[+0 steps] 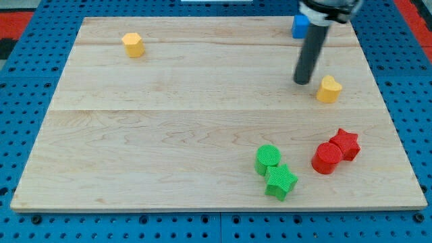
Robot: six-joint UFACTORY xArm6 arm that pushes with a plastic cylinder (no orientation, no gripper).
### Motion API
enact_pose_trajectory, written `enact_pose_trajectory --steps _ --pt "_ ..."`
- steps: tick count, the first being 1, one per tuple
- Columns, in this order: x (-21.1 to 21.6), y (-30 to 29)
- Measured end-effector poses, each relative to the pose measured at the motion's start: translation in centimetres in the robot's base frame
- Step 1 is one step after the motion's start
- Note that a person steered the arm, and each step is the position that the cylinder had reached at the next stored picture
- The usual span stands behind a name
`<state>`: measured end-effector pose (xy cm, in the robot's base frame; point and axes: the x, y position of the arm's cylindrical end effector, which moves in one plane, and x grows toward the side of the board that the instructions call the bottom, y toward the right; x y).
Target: Move the yellow hexagon towards the center
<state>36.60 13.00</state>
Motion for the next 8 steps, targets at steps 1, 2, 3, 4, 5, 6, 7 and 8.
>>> enact_pose_trajectory --steps 1,2,3,4,5,6,7,8 --pt "-3.1 -4.7" --pt "-5.8 -8.6" --pt "-8.5 -11.8" --pt "-11.3 -14.3" --pt "-13.4 -17.8" --pt "-13.7 -22.5" --pt "-13.3 -25.7" --pt "-11.9 -27.6"
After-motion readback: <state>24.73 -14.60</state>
